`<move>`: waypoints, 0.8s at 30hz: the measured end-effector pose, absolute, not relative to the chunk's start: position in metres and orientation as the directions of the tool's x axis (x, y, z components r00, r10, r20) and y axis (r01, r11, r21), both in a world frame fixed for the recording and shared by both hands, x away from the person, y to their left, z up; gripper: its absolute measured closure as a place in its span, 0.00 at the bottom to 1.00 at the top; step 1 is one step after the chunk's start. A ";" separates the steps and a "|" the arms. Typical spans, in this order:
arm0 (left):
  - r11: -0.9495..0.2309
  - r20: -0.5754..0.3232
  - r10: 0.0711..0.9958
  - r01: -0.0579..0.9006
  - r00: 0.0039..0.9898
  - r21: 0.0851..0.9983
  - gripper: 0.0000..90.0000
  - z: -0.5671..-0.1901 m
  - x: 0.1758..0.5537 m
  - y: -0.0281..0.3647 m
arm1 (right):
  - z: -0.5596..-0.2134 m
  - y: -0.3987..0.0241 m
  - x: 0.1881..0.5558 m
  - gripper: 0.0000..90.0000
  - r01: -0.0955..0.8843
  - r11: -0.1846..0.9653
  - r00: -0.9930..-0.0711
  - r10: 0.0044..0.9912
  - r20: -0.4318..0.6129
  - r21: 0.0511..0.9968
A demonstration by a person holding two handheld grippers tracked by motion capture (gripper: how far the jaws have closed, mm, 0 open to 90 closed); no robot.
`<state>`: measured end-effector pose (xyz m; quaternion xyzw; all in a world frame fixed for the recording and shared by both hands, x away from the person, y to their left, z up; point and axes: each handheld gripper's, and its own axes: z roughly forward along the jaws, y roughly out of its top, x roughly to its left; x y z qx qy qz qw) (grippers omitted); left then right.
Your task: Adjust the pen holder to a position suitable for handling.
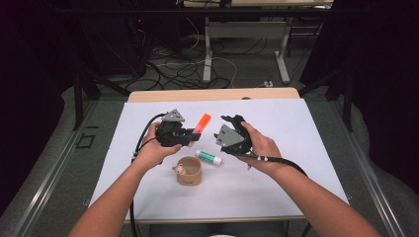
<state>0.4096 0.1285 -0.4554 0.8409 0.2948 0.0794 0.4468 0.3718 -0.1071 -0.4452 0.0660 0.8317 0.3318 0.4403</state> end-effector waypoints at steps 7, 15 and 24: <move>-0.352 -0.150 0.596 0.425 0.789 0.834 0.81 -0.463 0.404 0.137 | -0.445 -0.114 0.383 0.29 0.011 0.707 -0.659 0.537 -0.527 0.707; -0.255 -0.183 0.626 0.421 0.758 0.870 0.81 -0.464 0.390 0.146 | -0.447 -0.124 0.394 0.24 0.232 0.582 -0.678 0.671 -0.299 0.779; -0.133 -0.219 0.657 0.396 0.721 0.908 0.81 -0.466 0.373 0.154 | -0.446 -0.134 0.397 0.21 0.363 0.490 -0.643 0.748 -0.168 0.793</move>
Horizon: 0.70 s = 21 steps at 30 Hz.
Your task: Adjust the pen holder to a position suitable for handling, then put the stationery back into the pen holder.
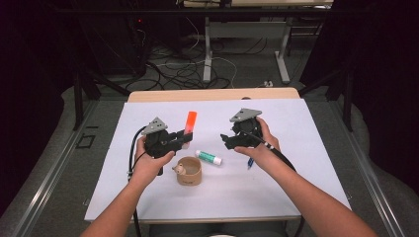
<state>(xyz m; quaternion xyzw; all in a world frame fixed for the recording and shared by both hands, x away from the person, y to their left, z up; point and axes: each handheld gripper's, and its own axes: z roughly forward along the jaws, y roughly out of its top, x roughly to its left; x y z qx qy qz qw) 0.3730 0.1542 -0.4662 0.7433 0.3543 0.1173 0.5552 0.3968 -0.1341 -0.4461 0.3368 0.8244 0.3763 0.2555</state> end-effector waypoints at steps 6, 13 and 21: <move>-0.094 -0.223 0.673 0.380 0.705 0.920 0.81 -0.471 0.362 0.160 | -0.449 -0.142 0.393 0.19 0.401 0.433 -0.618 0.779 -0.110 0.808; -0.031 -0.254 0.691 0.380 0.676 0.925 0.81 -0.481 0.353 0.167 | -0.454 -0.153 0.384 0.19 0.420 0.373 -0.590 0.805 -0.064 0.827; 0.009 -0.271 0.699 0.371 0.662 0.929 0.81 -0.491 0.343 0.169 | -0.466 -0.168 0.374 0.19 0.455 0.293 -0.565 0.825 0.018 0.841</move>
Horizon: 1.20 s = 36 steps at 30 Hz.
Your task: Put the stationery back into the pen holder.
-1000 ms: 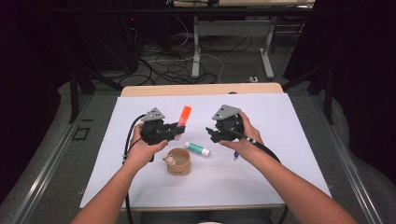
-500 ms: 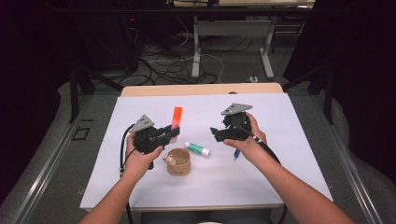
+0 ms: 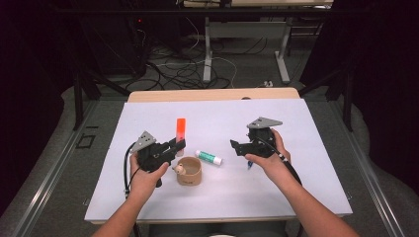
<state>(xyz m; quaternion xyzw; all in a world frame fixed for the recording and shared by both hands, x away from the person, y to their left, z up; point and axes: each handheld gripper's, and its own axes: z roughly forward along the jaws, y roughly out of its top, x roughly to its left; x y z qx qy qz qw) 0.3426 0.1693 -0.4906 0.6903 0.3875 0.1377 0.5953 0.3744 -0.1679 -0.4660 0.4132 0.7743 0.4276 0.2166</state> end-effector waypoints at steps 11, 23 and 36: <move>0.032 -0.318 0.670 0.402 0.671 0.915 0.81 -0.503 0.340 0.174 | -0.480 -0.171 0.366 0.22 0.450 0.273 -0.566 0.824 0.034 0.850; -0.033 -0.289 0.668 0.415 0.686 0.909 0.81 -0.517 0.342 0.165 | -0.476 -0.150 0.366 0.37 0.417 0.290 -0.627 0.778 0.042 0.861; -0.026 -0.328 0.650 0.452 0.685 0.892 0.81 -0.527 0.341 0.168 | -0.476 -0.156 0.365 0.36 0.441 0.238 -0.596 0.799 0.083 0.865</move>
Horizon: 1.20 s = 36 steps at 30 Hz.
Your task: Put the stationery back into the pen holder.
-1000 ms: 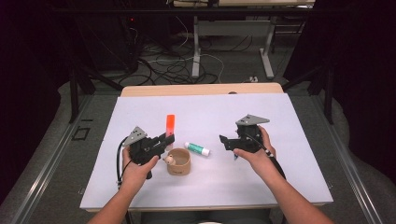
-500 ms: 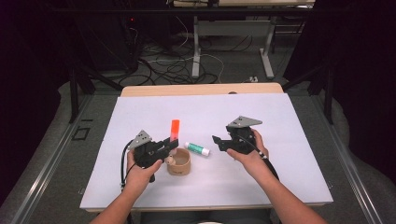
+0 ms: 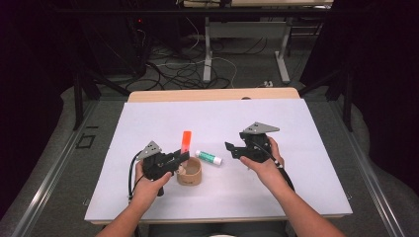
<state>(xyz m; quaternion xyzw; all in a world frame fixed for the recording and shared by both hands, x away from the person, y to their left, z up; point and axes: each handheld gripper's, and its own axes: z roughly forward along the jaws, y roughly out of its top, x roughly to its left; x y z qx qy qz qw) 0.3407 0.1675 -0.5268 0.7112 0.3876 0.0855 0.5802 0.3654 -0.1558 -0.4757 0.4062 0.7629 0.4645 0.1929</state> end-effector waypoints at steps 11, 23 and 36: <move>-0.030 -0.337 0.652 0.468 0.679 0.883 0.82 -0.528 0.340 0.171 | -0.477 -0.161 0.366 0.35 0.449 0.226 -0.580 0.809 0.090 0.865; -0.016 -0.312 0.687 0.443 0.656 0.896 0.60 -0.517 0.341 0.177 | -0.481 -0.164 0.366 0.35 0.452 0.235 -0.587 0.804 0.090 0.860; 0.029 -0.320 0.767 0.468 0.556 0.883 0.41 -0.513 0.349 0.200 | -0.493 -0.150 0.375 0.35 0.428 0.358 -0.679 0.733 0.034 0.830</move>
